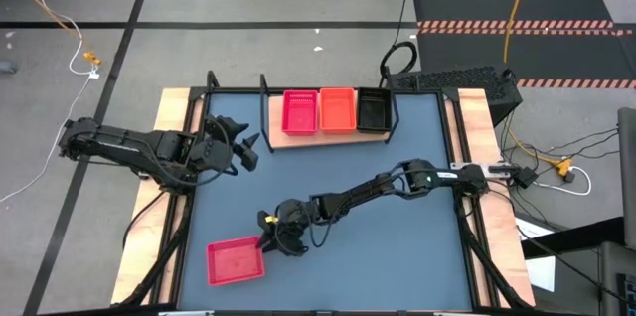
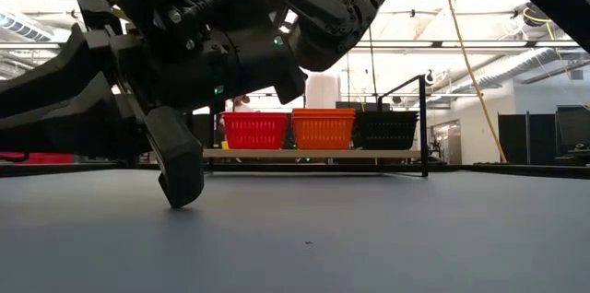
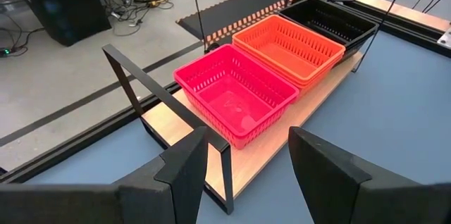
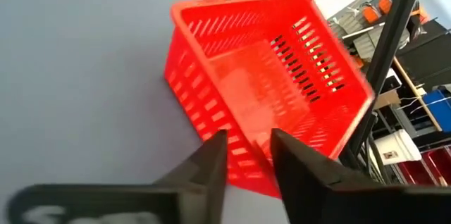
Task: Stack baskets on shelf by color
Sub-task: Stack the red bin on the red bin on the shelf
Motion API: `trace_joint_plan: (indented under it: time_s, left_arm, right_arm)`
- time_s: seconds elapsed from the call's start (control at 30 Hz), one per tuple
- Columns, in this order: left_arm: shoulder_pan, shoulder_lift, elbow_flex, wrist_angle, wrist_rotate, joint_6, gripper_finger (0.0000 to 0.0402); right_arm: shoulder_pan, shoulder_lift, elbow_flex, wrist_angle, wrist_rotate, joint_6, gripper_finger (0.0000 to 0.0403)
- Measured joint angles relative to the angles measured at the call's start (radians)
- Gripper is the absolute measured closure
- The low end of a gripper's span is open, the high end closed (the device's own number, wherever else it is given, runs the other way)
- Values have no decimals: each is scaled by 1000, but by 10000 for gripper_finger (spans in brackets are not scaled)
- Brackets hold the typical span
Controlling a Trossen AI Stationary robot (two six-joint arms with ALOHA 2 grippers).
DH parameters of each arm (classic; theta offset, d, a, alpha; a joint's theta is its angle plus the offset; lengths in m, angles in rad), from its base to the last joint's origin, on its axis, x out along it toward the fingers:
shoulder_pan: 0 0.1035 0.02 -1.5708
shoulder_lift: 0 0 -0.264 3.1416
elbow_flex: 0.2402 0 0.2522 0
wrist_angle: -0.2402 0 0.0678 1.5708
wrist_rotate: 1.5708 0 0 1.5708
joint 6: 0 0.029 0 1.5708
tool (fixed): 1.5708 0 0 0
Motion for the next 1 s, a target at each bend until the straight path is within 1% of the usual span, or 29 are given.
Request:
trace_joint_plan:
  time_s: [0.17,0.27,0.37,0.5,0.67,0.9,0.97,1.0]
  left_arm:
    - [0,0,0,0,5,2,201]
    - [-1,0,0,-2,5,2,201]
    - [-8,0,0,-10,5,-5,202]
    - [-24,0,0,-28,7,-6,202]
    - [-29,0,0,-31,1,3,201]
    - [-29,-1,0,-33,-12,12,202]
    - [-29,-1,0,-29,-12,12,202]
    - [-29,-1,0,-27,-12,12,202]
  right_arm:
    - [1,1,0,-73,0,25,370]
    - [2,1,0,-102,0,33,393]
    - [3,-13,0,-169,6,74,394]
    - [3,-75,-2,-358,26,152,394]
    - [-3,-201,-6,-630,34,250,400]
    - [-3,-392,-6,-949,232,423,403]
    - [-3,-440,-10,-1049,277,467,403]
    - [-3,-467,-21,-1067,291,491,403]
